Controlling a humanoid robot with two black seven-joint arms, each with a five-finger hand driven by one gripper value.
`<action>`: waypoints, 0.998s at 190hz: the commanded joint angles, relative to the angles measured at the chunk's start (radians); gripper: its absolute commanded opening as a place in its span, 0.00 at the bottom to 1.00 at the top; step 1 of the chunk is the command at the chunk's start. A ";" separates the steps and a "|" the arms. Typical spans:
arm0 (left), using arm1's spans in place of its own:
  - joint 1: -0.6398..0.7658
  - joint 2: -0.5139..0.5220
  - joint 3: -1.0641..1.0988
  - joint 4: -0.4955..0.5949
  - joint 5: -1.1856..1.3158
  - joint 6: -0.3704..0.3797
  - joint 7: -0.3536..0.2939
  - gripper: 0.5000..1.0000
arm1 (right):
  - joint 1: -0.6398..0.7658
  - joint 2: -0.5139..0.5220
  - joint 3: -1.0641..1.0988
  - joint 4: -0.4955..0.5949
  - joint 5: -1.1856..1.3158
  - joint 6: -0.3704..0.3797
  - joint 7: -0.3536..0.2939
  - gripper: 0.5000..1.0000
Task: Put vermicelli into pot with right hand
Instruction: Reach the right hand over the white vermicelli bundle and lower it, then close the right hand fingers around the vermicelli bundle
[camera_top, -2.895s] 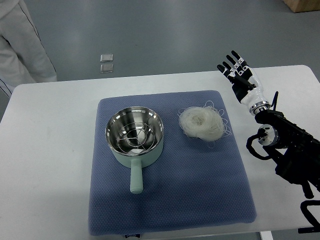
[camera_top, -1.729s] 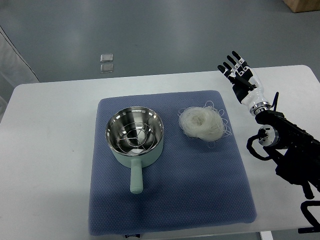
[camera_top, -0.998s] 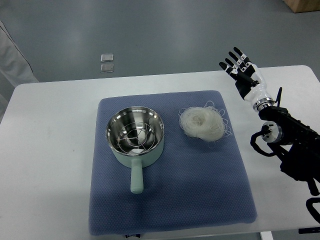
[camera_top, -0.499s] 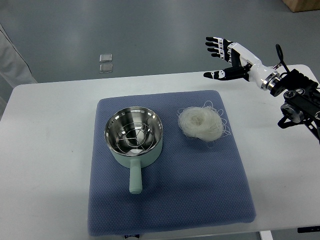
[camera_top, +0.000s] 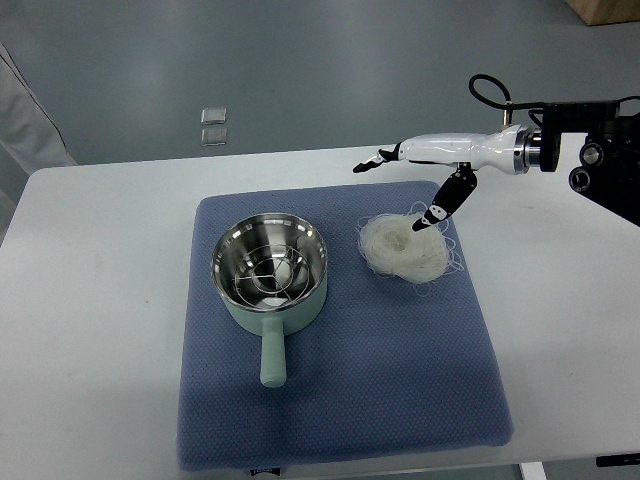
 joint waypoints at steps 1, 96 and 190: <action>0.000 0.000 0.000 0.000 0.000 0.000 0.000 1.00 | 0.021 0.007 -0.058 0.001 -0.107 -0.011 0.001 0.85; 0.000 0.000 0.000 0.000 0.000 0.000 0.000 1.00 | 0.046 0.042 -0.168 -0.010 -0.250 -0.086 -0.007 0.85; 0.000 0.000 0.000 0.000 0.000 0.000 0.000 1.00 | -0.017 0.051 -0.199 -0.088 -0.258 -0.189 -0.010 0.84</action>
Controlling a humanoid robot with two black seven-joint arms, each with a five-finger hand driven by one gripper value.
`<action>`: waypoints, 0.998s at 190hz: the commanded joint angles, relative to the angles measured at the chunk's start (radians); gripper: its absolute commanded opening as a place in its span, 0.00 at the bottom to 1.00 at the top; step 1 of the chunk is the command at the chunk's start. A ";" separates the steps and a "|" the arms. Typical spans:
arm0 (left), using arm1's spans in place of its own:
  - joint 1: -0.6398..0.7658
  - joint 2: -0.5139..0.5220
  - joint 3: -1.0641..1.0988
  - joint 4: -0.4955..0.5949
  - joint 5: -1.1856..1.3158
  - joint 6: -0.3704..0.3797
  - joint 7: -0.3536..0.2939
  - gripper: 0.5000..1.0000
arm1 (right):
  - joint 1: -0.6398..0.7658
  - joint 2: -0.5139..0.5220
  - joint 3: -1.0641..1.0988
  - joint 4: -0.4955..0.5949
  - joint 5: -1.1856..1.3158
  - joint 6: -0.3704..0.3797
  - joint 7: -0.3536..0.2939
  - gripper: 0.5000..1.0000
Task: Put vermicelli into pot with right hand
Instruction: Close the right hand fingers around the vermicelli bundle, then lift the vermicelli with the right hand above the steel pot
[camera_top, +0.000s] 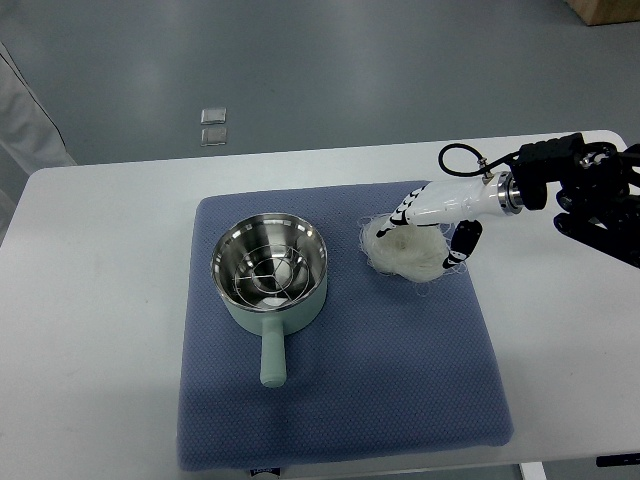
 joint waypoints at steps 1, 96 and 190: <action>0.000 0.000 0.000 0.000 0.000 0.000 0.000 1.00 | -0.021 0.000 0.003 -0.014 0.000 -0.028 -0.001 0.83; 0.000 0.000 0.000 0.000 0.000 0.000 0.000 1.00 | -0.061 0.026 0.004 -0.031 0.000 -0.073 -0.024 0.59; 0.000 0.000 0.000 0.000 0.000 0.000 0.000 1.00 | -0.058 0.035 0.008 -0.040 0.006 -0.073 -0.021 0.00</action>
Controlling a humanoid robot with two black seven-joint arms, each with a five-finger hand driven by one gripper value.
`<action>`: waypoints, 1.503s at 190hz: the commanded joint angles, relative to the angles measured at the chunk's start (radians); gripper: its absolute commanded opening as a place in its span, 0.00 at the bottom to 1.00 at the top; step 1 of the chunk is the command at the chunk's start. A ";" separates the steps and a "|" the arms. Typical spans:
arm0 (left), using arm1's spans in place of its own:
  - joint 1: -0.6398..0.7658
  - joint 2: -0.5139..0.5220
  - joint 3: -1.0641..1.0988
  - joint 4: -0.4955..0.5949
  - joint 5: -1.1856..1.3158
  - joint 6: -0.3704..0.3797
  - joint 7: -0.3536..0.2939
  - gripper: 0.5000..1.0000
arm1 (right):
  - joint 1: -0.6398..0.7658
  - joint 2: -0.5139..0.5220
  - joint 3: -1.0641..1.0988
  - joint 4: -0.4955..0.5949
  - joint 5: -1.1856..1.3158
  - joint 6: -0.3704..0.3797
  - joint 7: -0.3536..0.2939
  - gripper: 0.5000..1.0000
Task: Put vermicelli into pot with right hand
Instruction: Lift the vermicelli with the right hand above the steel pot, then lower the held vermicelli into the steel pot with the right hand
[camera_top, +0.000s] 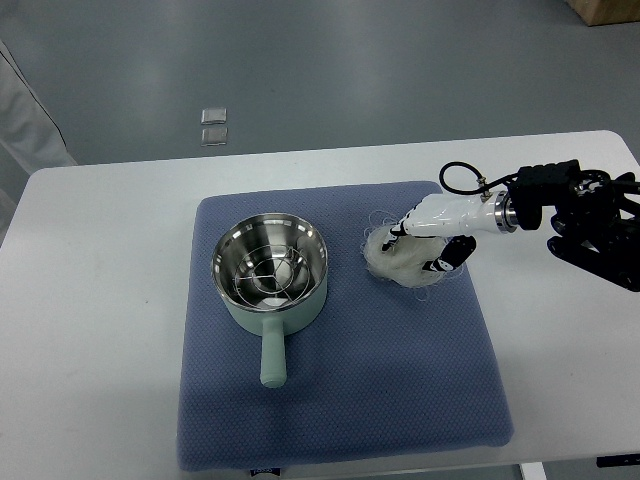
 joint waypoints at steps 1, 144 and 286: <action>0.000 0.000 0.000 0.000 0.000 0.000 0.000 1.00 | 0.005 -0.001 0.004 0.000 0.005 0.000 0.002 0.00; 0.000 0.000 0.000 0.000 0.000 0.000 0.000 1.00 | 0.165 -0.024 0.168 0.000 0.095 0.032 -0.001 0.00; 0.000 0.000 0.000 0.000 0.000 0.000 0.000 1.00 | 0.268 0.064 0.174 0.187 0.200 0.060 0.042 0.00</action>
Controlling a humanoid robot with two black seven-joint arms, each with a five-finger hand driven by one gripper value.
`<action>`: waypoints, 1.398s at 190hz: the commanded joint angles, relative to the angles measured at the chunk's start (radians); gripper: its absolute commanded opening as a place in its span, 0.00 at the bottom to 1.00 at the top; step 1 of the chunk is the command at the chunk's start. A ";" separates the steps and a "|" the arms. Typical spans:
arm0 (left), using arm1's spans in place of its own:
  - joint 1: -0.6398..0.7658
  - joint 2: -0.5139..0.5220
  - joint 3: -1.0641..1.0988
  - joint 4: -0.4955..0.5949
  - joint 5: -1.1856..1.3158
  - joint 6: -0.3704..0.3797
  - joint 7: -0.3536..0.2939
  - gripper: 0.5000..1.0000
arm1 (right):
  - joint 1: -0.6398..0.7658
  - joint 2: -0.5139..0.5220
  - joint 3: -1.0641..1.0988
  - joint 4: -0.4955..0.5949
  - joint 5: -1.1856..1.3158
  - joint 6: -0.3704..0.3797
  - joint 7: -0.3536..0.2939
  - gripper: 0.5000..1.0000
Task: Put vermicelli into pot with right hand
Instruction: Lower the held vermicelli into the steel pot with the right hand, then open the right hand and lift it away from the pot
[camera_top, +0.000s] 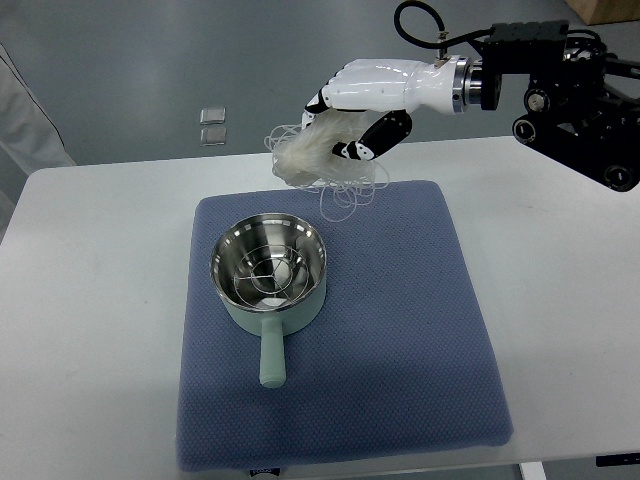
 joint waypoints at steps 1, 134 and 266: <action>0.000 0.000 0.000 0.000 0.000 0.000 0.000 1.00 | -0.007 0.034 0.000 0.017 0.004 -0.005 0.004 0.00; 0.000 0.000 0.000 0.000 0.000 0.000 0.000 1.00 | -0.187 0.234 -0.003 -0.087 -0.014 -0.026 -0.030 0.00; 0.000 0.000 0.000 0.000 0.000 0.000 0.000 1.00 | -0.228 0.232 -0.001 -0.101 0.004 -0.077 -0.029 0.60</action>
